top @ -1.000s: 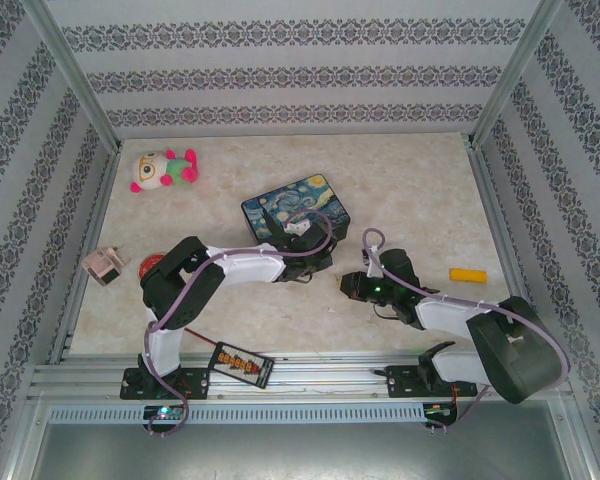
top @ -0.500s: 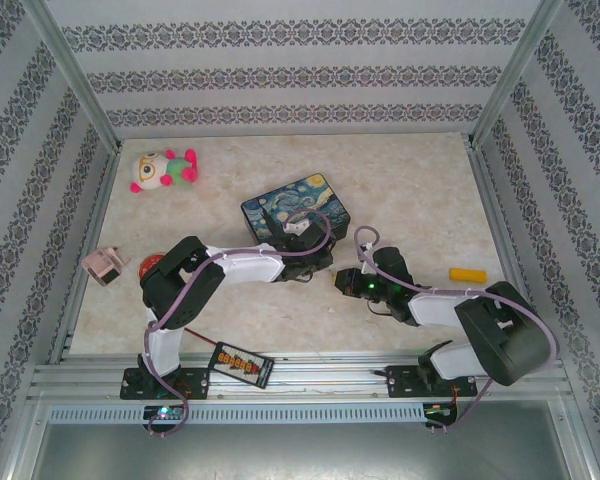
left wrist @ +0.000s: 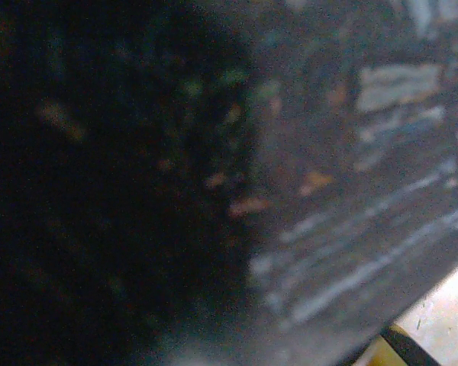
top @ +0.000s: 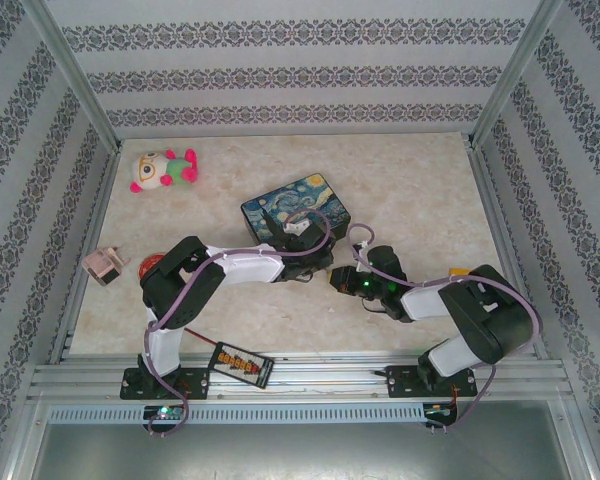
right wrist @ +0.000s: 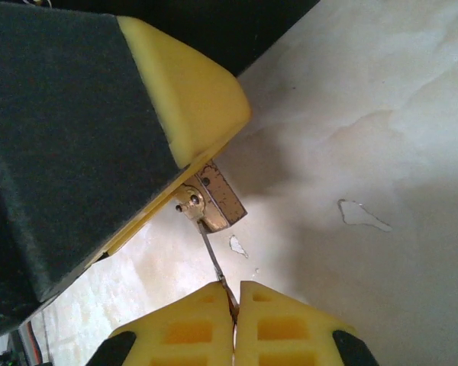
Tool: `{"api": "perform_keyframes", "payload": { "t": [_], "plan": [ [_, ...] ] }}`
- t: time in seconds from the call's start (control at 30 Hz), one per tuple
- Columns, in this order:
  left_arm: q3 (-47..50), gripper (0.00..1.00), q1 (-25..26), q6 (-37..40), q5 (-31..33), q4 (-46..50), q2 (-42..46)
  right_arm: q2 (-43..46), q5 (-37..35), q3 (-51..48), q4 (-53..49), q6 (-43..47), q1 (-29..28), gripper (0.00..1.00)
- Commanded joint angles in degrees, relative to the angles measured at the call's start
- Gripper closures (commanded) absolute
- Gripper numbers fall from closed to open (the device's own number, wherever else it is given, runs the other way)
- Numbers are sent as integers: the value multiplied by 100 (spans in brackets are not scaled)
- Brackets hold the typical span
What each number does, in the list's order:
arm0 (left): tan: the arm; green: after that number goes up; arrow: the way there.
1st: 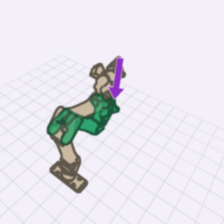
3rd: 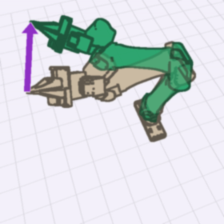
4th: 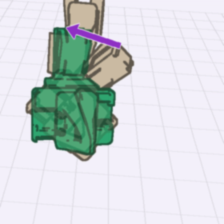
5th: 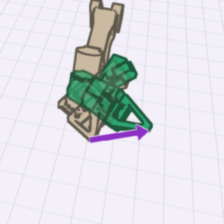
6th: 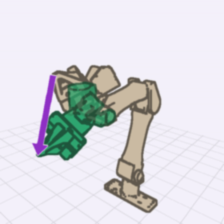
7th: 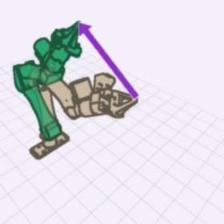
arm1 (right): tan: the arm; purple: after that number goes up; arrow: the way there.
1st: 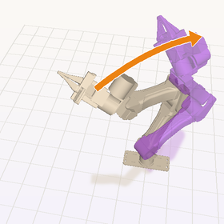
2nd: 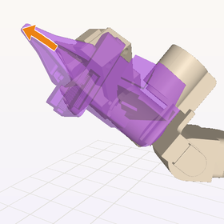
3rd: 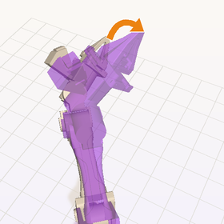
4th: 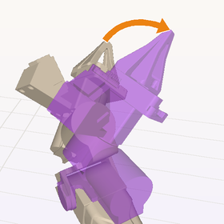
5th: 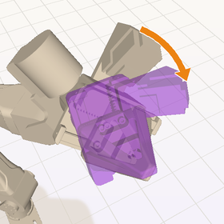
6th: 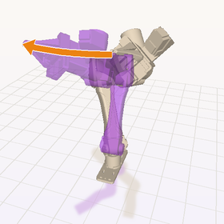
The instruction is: Unlock the padlock with the key
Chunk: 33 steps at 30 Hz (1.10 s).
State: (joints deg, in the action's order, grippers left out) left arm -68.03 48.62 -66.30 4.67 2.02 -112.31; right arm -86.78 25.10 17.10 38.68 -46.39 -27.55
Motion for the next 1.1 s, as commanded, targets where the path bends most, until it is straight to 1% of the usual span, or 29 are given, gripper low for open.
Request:
{"api": "perform_keyframes", "payload": {
  "t": [0.0,0.13,0.3,0.57,1.07],
  "plan": [
    [65,94,-63,-292,-181,-294,90,-145,-104,56,295,-86,-40,100],
    [75,94,-89,-323,-177,-338,96,-166,-67,-1,378,-133,-40,100],
    [79,94,-116,-355,-148,-362,130,74,-49,-174,256,-89,-32,100],
    [87,94,-127,-371,-150,-426,144,381,-216,-441,157,-103,-33,100],
    [185,94,-134,-379,-221,-544,189,-40,-166,-159,449,-270,-5,100]
  ]
}}
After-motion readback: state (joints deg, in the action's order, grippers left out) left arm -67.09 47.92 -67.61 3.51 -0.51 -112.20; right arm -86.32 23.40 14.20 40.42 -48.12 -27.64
